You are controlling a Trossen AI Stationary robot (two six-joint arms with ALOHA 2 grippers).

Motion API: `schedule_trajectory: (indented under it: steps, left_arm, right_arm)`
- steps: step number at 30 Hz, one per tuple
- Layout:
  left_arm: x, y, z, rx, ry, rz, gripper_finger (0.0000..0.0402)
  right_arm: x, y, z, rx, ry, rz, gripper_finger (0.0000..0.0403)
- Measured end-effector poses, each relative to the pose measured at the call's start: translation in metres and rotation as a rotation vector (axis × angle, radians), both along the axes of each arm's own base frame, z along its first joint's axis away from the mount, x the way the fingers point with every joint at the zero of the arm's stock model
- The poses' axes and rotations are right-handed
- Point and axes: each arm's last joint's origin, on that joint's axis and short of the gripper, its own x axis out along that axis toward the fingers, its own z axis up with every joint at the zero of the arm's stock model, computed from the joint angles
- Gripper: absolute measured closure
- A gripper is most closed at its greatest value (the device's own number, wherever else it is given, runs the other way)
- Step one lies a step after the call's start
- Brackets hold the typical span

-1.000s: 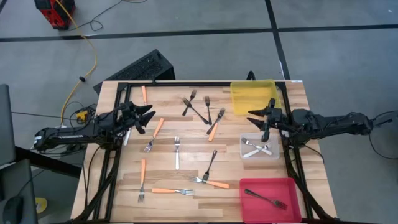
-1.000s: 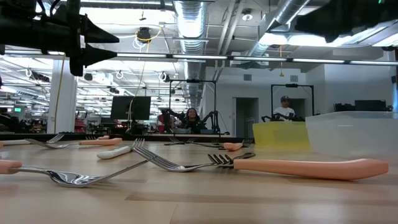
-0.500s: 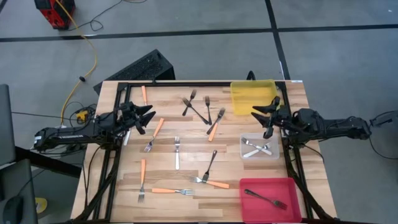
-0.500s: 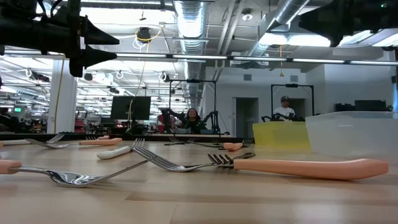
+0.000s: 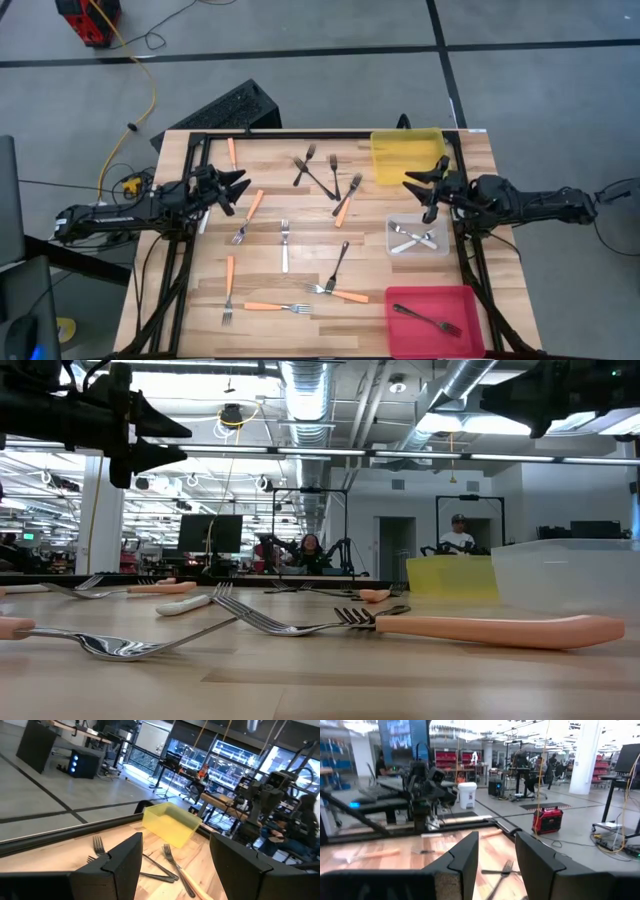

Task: Sort silverware by color (type)
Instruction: Put the orange fork into the yellow bin

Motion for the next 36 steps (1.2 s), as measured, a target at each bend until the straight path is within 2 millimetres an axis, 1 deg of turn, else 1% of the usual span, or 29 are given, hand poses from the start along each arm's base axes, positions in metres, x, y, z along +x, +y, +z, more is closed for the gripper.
schedule_trajectory:
  steps: [11,15,27,31,36]
  left_arm:
    - [-0.0001,0.0002,-0.0010,-0.018,0.000,0.008,0.0187]
    - [-0.0001,0.0002,-0.0011,-0.058,-0.023,0.009,0.0187]
    - [-0.0005,0.0004,-0.0080,-0.087,0.037,0.019,0.0187]
    - [-0.0006,0.0006,-0.0072,-0.085,0.029,0.027,0.0187]
    - [-0.0010,0.0016,-0.0015,-0.024,0.001,0.063,0.0187]
  right_arm:
    - [0.0001,0.0000,-0.0010,-0.008,0.013,-0.001,0.0248]
    - [0.0001,0.0000,-0.0014,0.042,-0.001,0.004,0.0248]
    - [0.0002,0.0000,-0.0019,0.045,0.005,0.004,0.0248]
    - [0.0002,0.0000,-0.0019,0.045,0.005,0.004,0.0248]
    - [0.0003,0.0000,-0.0035,0.045,0.021,0.004,0.0248]
